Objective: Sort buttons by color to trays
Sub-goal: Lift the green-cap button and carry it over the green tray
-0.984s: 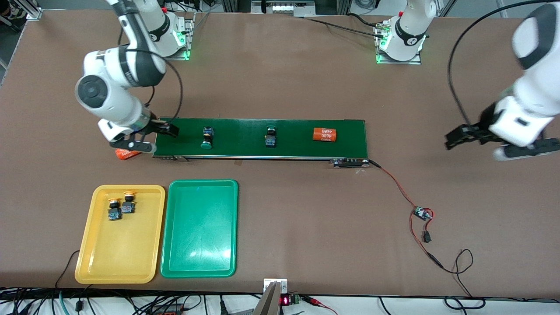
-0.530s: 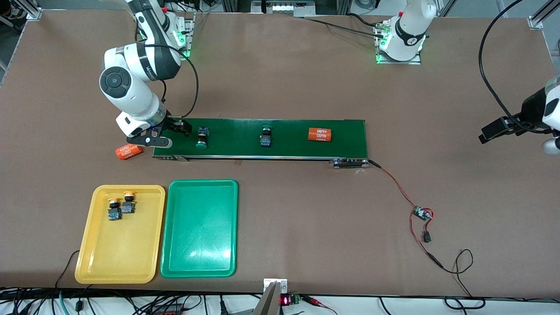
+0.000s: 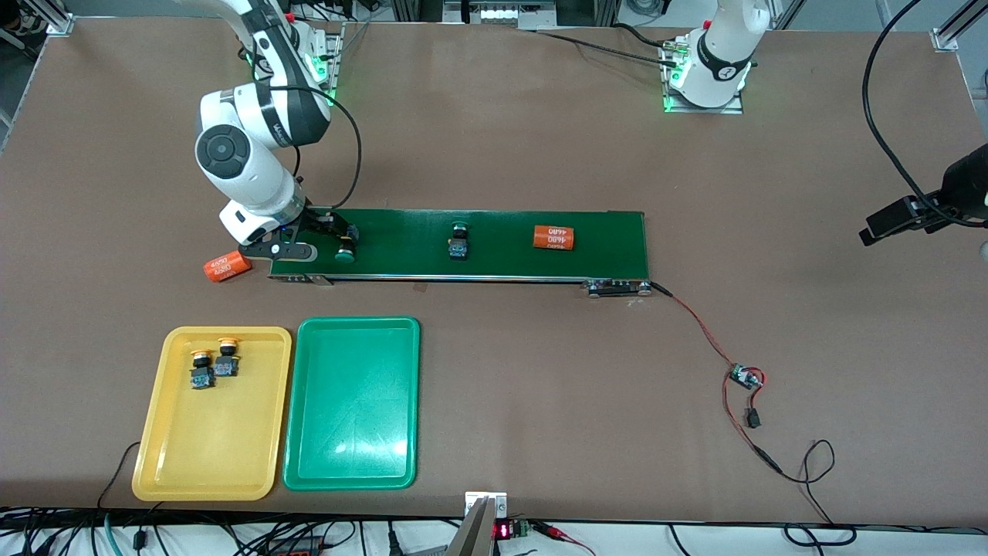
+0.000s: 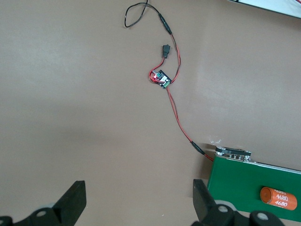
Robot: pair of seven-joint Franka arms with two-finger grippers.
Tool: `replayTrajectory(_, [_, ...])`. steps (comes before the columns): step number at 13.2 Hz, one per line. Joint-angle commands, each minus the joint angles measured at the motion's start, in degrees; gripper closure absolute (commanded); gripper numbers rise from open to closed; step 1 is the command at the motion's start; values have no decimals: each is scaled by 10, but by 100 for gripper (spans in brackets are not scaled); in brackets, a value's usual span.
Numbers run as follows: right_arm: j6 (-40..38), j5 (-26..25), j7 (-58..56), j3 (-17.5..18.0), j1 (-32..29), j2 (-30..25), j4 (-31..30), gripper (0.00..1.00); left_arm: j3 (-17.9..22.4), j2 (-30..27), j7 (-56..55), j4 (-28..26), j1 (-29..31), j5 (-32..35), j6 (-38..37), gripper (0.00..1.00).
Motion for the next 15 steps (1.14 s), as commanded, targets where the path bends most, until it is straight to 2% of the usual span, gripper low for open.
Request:
replayTrajectory(1, [24, -7, -4, -2, 4, 12, -5, 0, 3, 10, 14, 8, -8, -7, 16, 0])
replayTrajectory(8, [46, -7, -4, -2, 4, 33, -3, 0, 4, 26, 15, 22, -4, -7, 1, 0])
replayTrajectory(10, [48, -7, -5, -2, 3, 35, -3, 1, 8, 25, 49, 32, -1, -7, -3, 0])
replayTrajectory(12, [48, -7, -5, -2, 2, 35, -3, 27, 9, 20, 99, 31, 4, -8, -13, 0])
replayTrajectory(13, [45, -6, -5, -2, 2, 36, -2, 56, 8, 20, 97, 32, 3, -7, -14, 0])
replayTrajectory(14, [45, -6, -5, -2, 1, 36, -2, 71, 7, 20, 97, 32, 3, -7, -12, 0])
replayTrajectory(15, [44, -6, -5, -2, 0, 36, -2, 80, 5, 20, 97, 32, 3, -7, -11, 0])
